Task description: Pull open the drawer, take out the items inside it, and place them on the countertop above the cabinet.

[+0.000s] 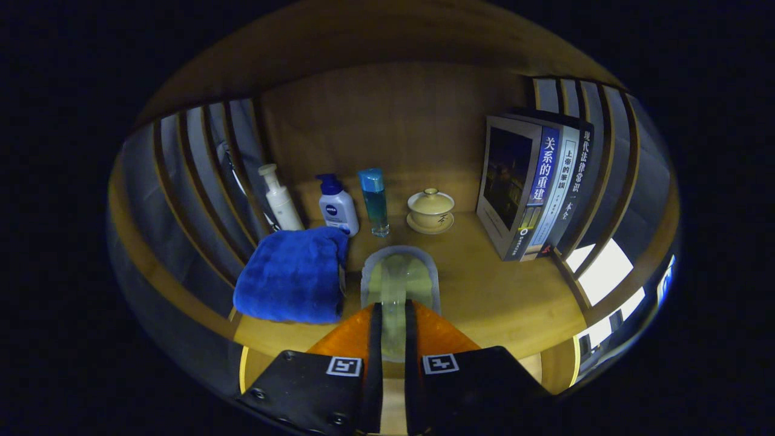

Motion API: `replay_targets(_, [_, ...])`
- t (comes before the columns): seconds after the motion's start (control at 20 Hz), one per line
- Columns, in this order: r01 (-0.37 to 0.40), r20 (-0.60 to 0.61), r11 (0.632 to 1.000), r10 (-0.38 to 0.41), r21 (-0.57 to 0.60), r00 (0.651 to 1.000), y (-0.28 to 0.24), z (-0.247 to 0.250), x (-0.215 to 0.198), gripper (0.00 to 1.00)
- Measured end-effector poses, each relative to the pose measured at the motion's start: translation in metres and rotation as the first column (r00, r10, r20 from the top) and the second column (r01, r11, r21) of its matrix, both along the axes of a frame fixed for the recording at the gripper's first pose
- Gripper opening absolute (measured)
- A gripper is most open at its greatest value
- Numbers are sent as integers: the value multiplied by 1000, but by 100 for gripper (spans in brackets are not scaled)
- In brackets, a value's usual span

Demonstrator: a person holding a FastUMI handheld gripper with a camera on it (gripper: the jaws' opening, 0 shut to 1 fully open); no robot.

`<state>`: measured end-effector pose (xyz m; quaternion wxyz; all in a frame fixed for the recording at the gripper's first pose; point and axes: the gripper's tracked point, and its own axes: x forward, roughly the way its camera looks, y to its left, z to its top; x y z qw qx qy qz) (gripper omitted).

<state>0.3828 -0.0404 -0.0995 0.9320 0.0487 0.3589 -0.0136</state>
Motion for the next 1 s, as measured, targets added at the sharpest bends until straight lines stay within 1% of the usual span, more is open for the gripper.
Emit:
replay_targets(0.2, [17,-37,999,-19,-33,999,-10,-15,14,23])
replay_targets(0.4, [30,-76,999,-31,-16,997,-9,-27,24,23])
replay_targets(0.55, [21,-116,1000,-21,-6,993,-7,-39,26,23])
replay_targets(0.7, [22,-108,1000,-23,-6,994,-6,-40,31,23])
replay_targets(0.85, [34,-114,999,-36,-21,993,-11,-41,30,30])
replay_targets(0.9, [41,-104,999,-43,-23,994,-13,-41,32,34])
replay_targets(1.0, [38,-100,999,-40,-20,994,-11,-41,32,34])
